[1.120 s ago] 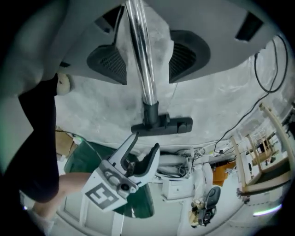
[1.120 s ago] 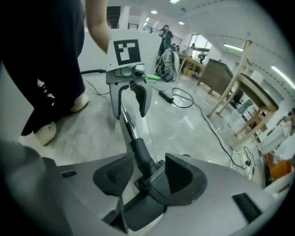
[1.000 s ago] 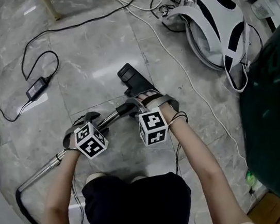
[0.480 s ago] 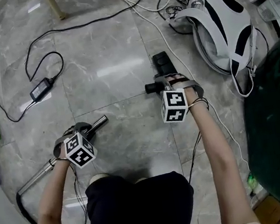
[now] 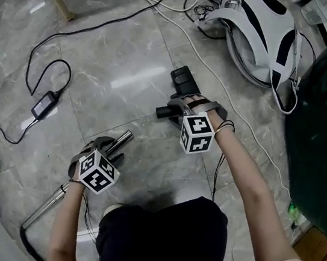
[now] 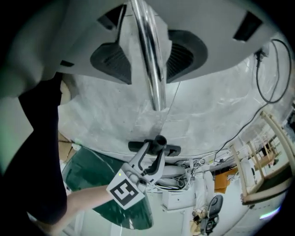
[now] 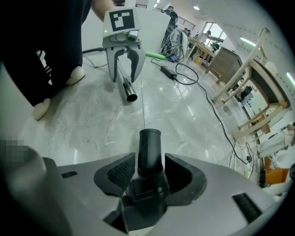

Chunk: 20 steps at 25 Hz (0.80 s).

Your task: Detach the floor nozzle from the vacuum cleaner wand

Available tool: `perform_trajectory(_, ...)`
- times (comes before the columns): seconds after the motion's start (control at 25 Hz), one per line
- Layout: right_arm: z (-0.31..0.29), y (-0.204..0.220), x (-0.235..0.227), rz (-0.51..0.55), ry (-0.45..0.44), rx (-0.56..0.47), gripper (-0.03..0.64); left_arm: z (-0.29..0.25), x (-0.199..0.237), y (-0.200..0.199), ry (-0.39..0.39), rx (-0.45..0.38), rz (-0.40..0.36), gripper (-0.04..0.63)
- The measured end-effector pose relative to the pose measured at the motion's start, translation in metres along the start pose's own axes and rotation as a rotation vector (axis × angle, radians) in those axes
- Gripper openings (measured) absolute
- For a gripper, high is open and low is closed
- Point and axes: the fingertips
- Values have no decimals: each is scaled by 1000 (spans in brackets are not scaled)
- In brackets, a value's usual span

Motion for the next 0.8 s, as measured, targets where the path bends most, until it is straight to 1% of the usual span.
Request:
perform_trajectory(0.04,2,-3,-1,-41,-3,-25,200,1,-3,-8,28,-43,25,271)
perform_trajectory(0.08,6,-7,-3,-98,-1,-55,229,6,-4,-18,47,-96,54,324)
perform_trajectory(0.12,11,-13,-6,-167,6,-91,249,12,-2,-29,52,-155,80,327)
perform_trajectory(0.2,29,-24,-16,-338,32,-188,255,33,4,-50,35,-286,114,326)
perform_trajectory(0.32,66,-34,-35,-626,77,-393,253,71,14,-74,-11,-484,124,316)
perform_trajectory(0.36,79,-31,-41,-725,94,-472,245,82,21,-77,-52,-531,127,244)
perform_trajectory(0.4,90,-25,-47,-831,116,-550,195,91,29,-77,-105,-564,132,122)
perform_trajectory(0.44,100,-17,-52,-939,141,-621,59,97,37,-75,-154,-581,136,41)
perform_trajectory(0.48,107,-8,-54,-1032,161,-675,17,101,43,-73,-190,-587,141,11)
perform_trajectory(0.52,111,0,-53,-1095,172,-701,15,104,46,-72,-213,-589,145,9)
perform_trajectory(0.56,113,6,-49,-1121,180,-701,14,106,47,-71,-227,-591,148,9)
perform_trajectory(0.6,112,10,-44,-1117,187,-680,14,107,48,-72,-238,-592,148,9)
perform_trajectory(0.68,110,15,-31,-1075,195,-627,14,107,46,-73,-251,-586,133,9)
perform_trajectory(0.8,112,16,-23,-1055,201,-610,14,104,44,-72,-260,-568,109,9)
Point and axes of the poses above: the fingertips, and each gripper's own axes: z backward along the fingers, x to its left, y out of its underside, and after that the axes turned 4 degrees about y, right-handed
